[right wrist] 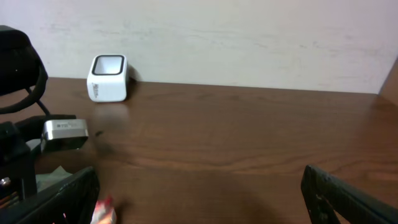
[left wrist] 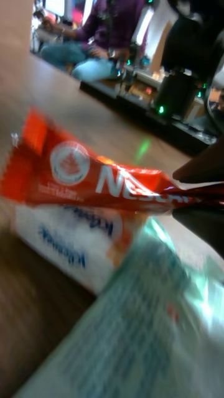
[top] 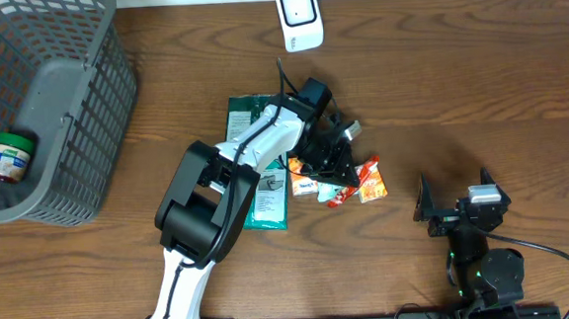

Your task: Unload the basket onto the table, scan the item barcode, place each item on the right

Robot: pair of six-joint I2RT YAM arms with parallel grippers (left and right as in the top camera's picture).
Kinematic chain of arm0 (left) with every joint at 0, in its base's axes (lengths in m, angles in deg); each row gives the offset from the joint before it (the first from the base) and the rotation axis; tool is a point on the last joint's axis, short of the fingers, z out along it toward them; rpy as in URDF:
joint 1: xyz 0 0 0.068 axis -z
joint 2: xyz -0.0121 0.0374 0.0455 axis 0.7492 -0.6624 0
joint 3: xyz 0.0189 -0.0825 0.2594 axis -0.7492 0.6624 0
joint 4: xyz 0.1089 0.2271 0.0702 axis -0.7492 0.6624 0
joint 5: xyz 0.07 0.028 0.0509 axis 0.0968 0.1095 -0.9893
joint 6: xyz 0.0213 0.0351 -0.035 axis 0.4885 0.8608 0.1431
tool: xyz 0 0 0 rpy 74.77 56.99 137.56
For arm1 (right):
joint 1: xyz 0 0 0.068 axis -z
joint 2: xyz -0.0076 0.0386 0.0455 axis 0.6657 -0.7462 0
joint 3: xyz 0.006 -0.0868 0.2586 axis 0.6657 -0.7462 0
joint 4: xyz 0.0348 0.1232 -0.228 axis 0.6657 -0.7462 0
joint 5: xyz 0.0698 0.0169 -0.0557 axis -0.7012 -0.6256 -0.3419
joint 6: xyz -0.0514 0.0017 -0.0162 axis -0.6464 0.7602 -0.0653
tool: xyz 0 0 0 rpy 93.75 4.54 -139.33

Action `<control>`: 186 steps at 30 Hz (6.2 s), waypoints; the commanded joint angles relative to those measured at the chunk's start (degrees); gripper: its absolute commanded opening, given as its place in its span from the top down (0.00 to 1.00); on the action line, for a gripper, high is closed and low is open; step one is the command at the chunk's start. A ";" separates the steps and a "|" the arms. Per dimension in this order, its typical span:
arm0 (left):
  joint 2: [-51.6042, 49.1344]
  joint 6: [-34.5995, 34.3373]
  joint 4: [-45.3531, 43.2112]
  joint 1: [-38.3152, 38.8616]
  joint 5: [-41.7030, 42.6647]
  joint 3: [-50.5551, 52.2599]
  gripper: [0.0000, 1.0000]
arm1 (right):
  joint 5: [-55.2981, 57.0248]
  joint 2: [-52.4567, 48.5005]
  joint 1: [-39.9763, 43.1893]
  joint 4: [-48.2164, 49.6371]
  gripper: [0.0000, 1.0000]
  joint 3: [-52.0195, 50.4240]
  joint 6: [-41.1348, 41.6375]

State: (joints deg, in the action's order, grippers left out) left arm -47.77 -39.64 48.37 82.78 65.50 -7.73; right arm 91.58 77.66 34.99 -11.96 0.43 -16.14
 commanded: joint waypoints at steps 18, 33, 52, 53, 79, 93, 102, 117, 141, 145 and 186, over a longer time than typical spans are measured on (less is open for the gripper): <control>18.69 -2.01 1.75 1.29 -28.04 -0.52 0.31 | -0.07 0.31 0.33 -0.15 0.01 -0.04 -0.28; 19.93 -10.43 0.20 14.32 -45.59 8.96 0.44 | -0.07 0.31 0.33 -0.15 0.01 -0.04 -0.28; 19.91 -21.75 -9.03 22.40 -52.92 19.50 0.54 | -0.07 0.31 0.33 -0.15 0.01 -0.04 -0.26; 19.91 -22.91 -9.14 23.19 -52.94 19.82 0.55 | -0.09 0.31 0.33 -0.15 0.01 -0.04 -0.28; 15.80 -25.83 -13.79 28.50 -61.64 20.72 0.55 | -0.07 0.31 0.33 -0.15 0.01 -0.04 -0.28; 16.65 -25.79 -13.42 28.57 -63.73 20.48 0.54 | -0.07 0.31 0.33 -0.15 0.01 -0.04 -0.26; 16.63 -25.79 -12.26 28.55 -66.42 20.57 0.54 | -0.07 0.31 0.33 -0.15 0.01 -0.04 -0.28; 15.82 -25.81 -12.04 28.50 -68.06 20.61 0.54 | -0.07 0.31 0.33 -0.15 0.01 -0.04 -0.28; 12.63 -26.34 -12.28 25.42 -60.89 20.92 0.62 | -0.07 0.31 0.33 -0.15 0.01 -0.04 -0.28; 12.63 -26.12 -12.24 24.17 -59.10 20.92 0.76 | -0.07 0.31 0.33 -0.15 0.01 -0.04 -0.28; 21.35 -26.16 -9.40 23.12 -56.37 24.11 0.41 | -0.09 0.31 0.33 -0.15 0.01 -0.04 -0.26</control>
State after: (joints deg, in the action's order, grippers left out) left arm -23.66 -62.08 40.70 103.91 17.94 15.07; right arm 91.58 77.66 34.99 -11.96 0.43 -16.14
